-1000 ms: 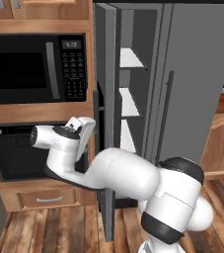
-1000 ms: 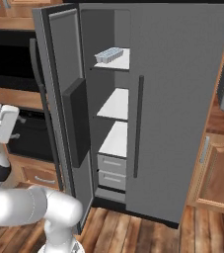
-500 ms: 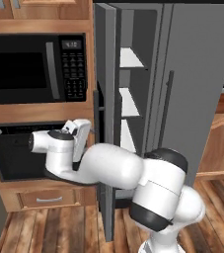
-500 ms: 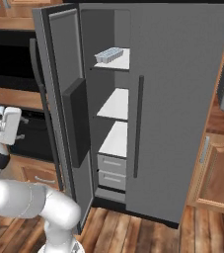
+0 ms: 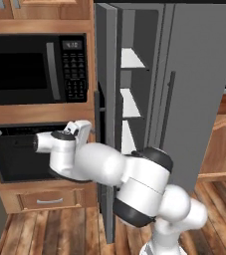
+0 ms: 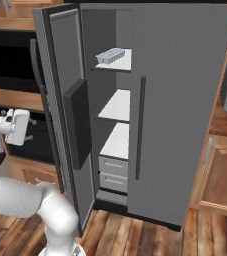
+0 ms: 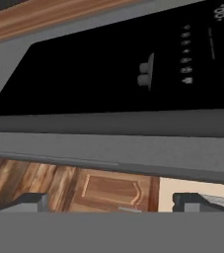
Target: The ice cube tray has been filled with water. Take the tray and place it in the freezer to make ice. Close the freezer door after placing the tray.
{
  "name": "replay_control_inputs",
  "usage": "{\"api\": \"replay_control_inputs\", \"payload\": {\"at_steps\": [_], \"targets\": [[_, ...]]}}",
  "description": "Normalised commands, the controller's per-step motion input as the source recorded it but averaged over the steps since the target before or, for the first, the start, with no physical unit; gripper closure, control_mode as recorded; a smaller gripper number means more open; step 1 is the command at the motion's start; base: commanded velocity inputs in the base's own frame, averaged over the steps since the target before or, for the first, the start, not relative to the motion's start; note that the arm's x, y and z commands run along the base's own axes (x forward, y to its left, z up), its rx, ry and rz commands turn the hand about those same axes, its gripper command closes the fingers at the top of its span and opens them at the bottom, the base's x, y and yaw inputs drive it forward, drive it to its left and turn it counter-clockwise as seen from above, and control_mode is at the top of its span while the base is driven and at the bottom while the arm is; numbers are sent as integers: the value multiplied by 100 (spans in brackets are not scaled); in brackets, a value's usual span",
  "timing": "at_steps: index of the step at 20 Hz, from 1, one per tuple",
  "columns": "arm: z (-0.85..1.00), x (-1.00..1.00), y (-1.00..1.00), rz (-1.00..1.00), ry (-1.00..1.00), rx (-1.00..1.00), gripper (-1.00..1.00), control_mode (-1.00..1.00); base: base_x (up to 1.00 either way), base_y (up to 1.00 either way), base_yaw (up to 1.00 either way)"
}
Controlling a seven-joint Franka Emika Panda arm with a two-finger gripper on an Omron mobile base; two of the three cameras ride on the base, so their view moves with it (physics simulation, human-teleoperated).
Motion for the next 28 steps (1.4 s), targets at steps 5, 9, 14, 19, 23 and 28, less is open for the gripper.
{"api": "replay_control_inputs", "payload": {"at_steps": [5,9,14,19,23,28], "targets": [[-21,56,2,0,0,0,-100,-100,0,0,0],[-28,66,8,0,0,-3,-100,-100,0,0,0],[-29,80,16,0,3,-5,-100,-100,0,0,0],[-18,78,12,-1,9,-4,-100,-100,0,0,0],[0,46,-12,-8,16,-1,-100,-100,0,0,0],[0,27,-53,-9,14,0,-100,-100,0,0,0]]}}
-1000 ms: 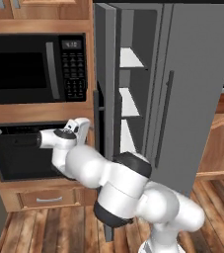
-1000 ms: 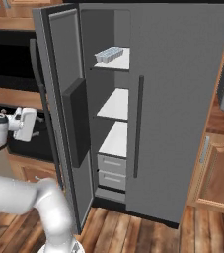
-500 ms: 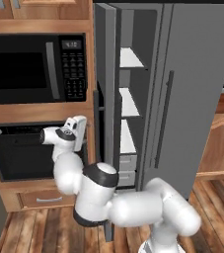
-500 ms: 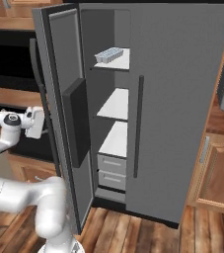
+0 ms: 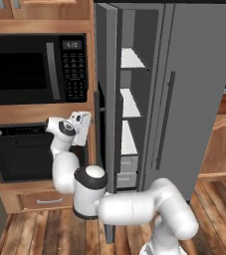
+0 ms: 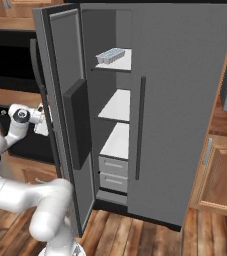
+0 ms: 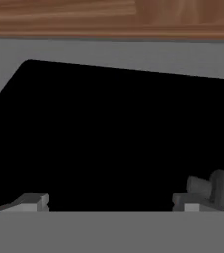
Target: The ice cube tray has been filled with water. Take the tray and place it in the freezer to make ice. Close the freezer door after placing the tray.
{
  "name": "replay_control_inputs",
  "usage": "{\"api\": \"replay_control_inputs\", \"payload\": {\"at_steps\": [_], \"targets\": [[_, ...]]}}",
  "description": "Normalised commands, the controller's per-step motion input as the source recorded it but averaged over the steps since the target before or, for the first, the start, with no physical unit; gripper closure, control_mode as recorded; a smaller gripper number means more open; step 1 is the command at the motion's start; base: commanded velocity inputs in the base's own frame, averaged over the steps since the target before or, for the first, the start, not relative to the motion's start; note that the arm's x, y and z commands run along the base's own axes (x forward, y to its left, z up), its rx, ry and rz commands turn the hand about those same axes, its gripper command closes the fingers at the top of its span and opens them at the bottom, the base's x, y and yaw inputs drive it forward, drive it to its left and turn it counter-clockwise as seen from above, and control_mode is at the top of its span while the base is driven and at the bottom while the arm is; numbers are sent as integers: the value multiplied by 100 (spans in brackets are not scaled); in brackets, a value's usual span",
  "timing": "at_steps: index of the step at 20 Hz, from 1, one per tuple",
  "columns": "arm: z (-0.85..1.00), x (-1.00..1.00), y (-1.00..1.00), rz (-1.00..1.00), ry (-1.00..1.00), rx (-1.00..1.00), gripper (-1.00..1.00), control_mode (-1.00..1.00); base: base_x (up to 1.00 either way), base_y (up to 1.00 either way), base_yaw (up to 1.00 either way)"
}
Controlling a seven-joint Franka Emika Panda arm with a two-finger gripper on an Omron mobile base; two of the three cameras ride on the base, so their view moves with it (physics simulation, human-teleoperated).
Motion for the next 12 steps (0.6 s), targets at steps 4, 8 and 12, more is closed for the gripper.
{"api": "replay_control_inputs", "payload": {"at_steps": [4,8,12], "targets": [[-8,18,-74,-3,11,0,-100,-100,0,0,0],[-30,1,-93,0,3,0,-100,-100,0,0,0],[-31,-6,-100,0,1,0,-100,-100,0,0,0]]}}
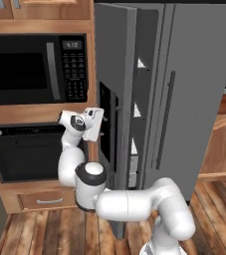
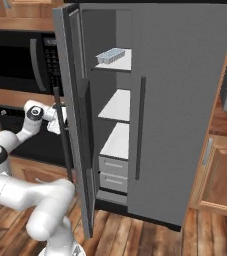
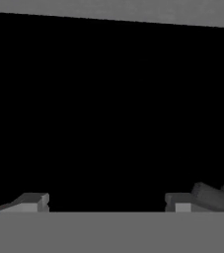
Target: The ice cube tray has been filled with water. Take the tray and place it in the freezer to make ice. Close the freezer door after placing the tray.
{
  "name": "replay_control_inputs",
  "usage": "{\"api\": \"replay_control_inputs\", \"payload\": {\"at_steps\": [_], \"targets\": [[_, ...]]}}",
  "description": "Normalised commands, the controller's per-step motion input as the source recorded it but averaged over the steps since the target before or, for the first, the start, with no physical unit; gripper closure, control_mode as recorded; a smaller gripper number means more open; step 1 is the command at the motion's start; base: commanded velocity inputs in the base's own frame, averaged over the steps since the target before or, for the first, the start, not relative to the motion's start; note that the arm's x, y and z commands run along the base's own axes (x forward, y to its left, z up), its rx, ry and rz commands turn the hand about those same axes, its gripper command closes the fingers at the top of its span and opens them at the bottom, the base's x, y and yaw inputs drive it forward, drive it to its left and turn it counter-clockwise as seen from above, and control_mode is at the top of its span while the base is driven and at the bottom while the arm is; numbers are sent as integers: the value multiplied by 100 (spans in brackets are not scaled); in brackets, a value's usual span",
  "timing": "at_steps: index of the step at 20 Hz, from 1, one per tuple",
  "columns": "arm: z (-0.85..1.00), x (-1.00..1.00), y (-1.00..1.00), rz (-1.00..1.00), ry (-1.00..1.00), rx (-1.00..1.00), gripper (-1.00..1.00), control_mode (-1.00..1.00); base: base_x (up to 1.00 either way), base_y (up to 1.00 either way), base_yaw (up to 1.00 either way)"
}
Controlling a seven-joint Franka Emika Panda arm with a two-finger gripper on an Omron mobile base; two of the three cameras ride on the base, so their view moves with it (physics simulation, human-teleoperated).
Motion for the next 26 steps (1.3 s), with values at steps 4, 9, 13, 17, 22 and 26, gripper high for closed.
{"api": "replay_control_inputs", "payload": {"at_steps": [4,9,13,17,22,26], "targets": [[-24,-4,-100,0,0,0,-100,-100,0,0,0],[-16,6,-97,6,0,0,-100,-100,0,0,0],[-17,32,-80,21,0,0,-100,-100,0,0,0],[-14,44,-75,34,0,3,-100,-100,0,0,0],[-4,72,-75,38,0,7,-100,-100,0,0,0],[0,96,-74,43,0,12,-100,-100,0,0,0]]}}
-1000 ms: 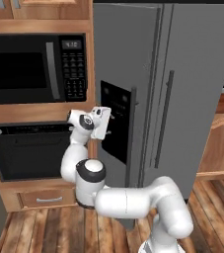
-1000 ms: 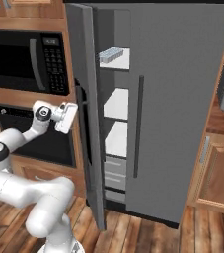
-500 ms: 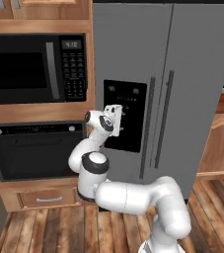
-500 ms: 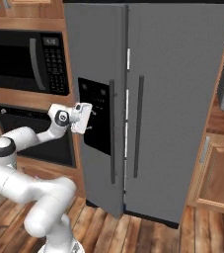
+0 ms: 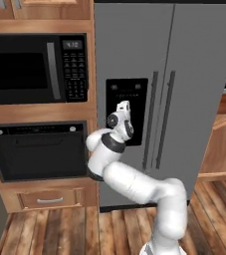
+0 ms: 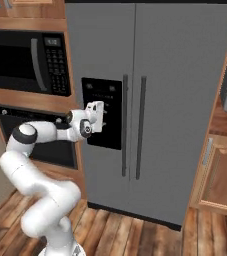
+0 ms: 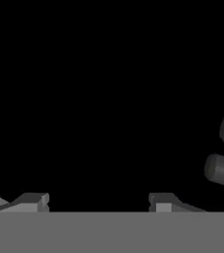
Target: The ice cube tray has been filled with water. Take the tray and place it in the freezer to make ice. Close the freezer door after placing the tray.
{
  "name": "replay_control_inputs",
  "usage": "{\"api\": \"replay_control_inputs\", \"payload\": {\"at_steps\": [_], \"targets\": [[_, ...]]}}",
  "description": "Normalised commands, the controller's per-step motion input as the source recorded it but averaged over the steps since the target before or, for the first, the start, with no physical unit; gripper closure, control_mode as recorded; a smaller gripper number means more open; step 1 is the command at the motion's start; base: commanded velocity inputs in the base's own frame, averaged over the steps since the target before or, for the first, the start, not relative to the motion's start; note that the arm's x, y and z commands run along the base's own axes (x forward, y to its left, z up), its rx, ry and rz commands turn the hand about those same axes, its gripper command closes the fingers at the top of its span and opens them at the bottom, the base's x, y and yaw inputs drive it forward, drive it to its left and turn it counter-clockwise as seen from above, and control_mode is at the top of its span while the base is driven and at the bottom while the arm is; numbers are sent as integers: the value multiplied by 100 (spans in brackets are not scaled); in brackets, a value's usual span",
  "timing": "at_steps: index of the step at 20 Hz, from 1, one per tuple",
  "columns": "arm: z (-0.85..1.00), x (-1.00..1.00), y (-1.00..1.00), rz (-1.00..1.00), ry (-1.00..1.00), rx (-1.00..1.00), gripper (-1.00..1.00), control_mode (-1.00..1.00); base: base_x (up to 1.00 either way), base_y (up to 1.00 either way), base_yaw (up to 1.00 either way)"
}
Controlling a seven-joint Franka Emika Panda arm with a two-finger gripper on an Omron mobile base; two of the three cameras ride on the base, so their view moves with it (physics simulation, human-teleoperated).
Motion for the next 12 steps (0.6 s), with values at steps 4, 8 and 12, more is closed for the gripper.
{"api": "replay_control_inputs", "payload": {"at_steps": [4,8,12], "targets": [[0,83,-75,42,6,14,-100,-100,0,0,0],[0,50,-48,29,14,13,-100,-100,0,0,0],[2,12,-19,15,25,11,-100,-100,0,0,0]]}}
